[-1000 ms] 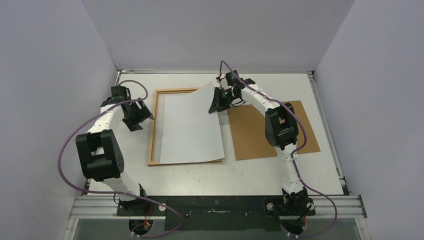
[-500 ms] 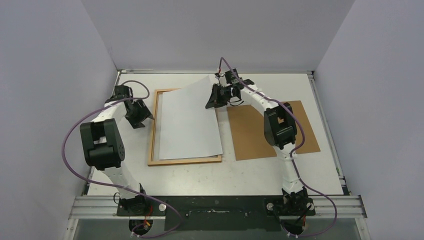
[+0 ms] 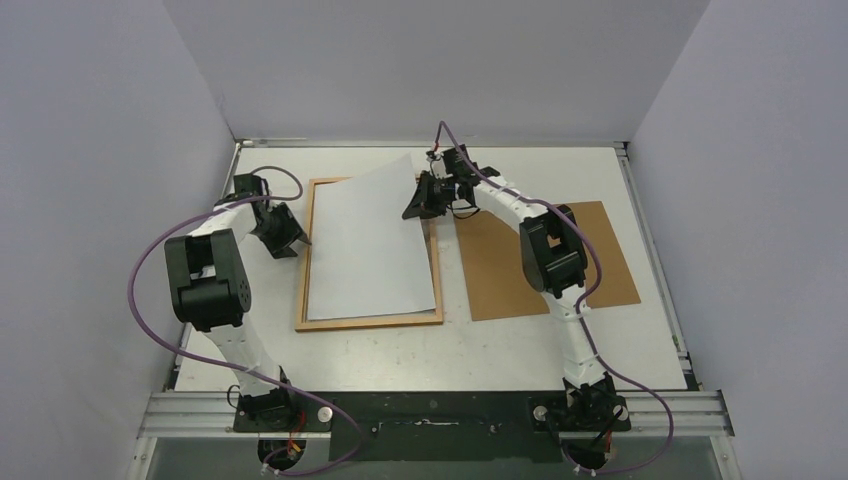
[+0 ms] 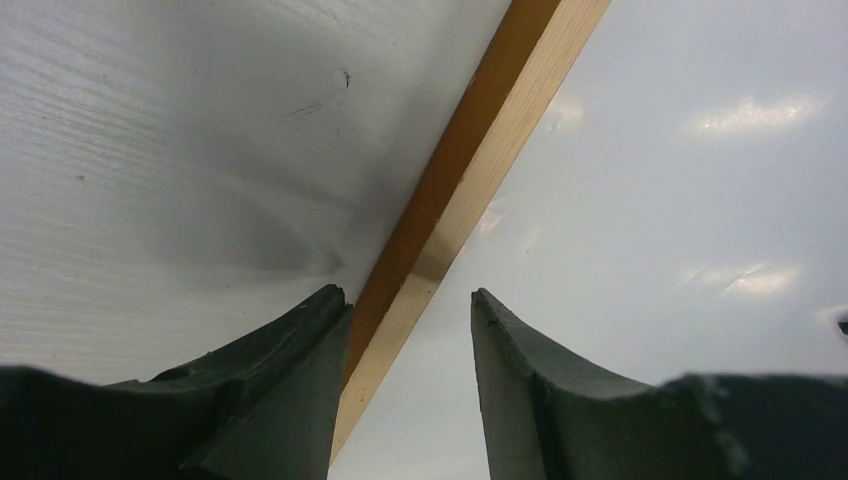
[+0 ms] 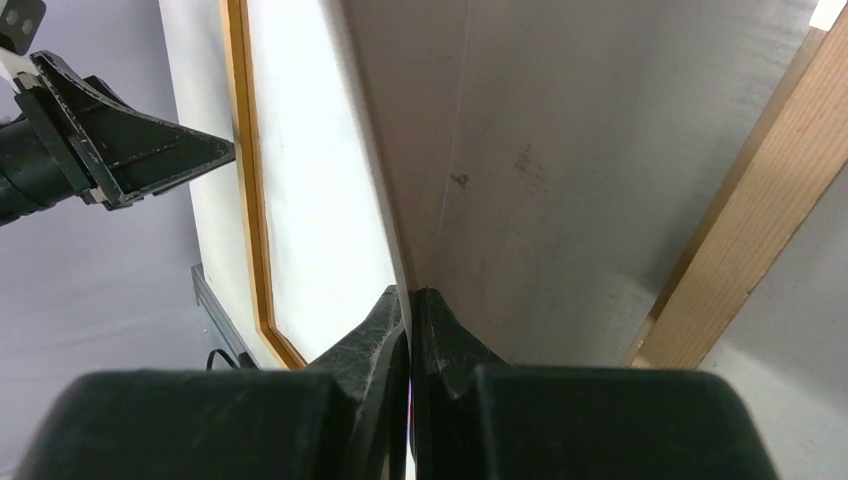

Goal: Put the photo into the frame

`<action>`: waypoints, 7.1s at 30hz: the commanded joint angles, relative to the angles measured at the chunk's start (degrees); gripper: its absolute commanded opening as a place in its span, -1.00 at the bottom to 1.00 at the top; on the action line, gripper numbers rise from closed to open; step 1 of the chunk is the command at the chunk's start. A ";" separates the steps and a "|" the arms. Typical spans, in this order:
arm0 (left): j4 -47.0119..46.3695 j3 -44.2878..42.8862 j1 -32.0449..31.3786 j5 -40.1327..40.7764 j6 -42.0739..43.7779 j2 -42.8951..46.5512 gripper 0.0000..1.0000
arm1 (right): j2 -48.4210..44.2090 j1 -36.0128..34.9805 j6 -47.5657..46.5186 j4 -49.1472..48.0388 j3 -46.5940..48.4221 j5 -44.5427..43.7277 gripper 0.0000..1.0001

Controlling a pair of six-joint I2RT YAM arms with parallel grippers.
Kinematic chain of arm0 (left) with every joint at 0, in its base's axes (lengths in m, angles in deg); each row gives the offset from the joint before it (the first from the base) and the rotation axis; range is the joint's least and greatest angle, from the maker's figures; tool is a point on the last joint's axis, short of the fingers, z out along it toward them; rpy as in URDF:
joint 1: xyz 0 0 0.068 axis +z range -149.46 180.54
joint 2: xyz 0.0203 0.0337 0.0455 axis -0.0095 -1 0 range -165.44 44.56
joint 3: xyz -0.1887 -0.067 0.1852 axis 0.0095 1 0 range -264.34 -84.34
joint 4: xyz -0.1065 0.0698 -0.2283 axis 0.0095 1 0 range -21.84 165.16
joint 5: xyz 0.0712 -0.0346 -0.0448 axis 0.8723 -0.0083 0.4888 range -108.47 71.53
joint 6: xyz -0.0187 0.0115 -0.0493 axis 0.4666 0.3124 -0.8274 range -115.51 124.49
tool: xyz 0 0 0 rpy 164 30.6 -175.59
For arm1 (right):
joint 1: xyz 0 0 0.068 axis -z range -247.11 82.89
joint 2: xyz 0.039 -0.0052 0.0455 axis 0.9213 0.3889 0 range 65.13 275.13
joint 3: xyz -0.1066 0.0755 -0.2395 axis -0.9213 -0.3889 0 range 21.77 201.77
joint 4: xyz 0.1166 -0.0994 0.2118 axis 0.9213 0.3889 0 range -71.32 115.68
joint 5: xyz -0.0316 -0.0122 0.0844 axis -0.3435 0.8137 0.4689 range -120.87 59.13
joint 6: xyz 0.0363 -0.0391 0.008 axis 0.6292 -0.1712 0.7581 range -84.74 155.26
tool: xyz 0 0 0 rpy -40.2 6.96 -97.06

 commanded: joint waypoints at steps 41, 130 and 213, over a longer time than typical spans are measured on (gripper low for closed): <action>-1.59 -1.64 0.39 -2.86 -1.50 -0.15 -0.38 | -2.03 -1.08 6.71 -8.75 -6.53 -6.38 -0.55; 17.56 -50.19 -51.07 -7.10 -5.08 -34.07 0.38 | -31.92 56.12 8.09 2.50 -50.50 -34.64 0.59; 9.74 -21.74 -33.80 -14.14 -1.84 -10.33 0.22 | -52.98 8.30 -11.08 13.60 -48.38 -75.18 0.64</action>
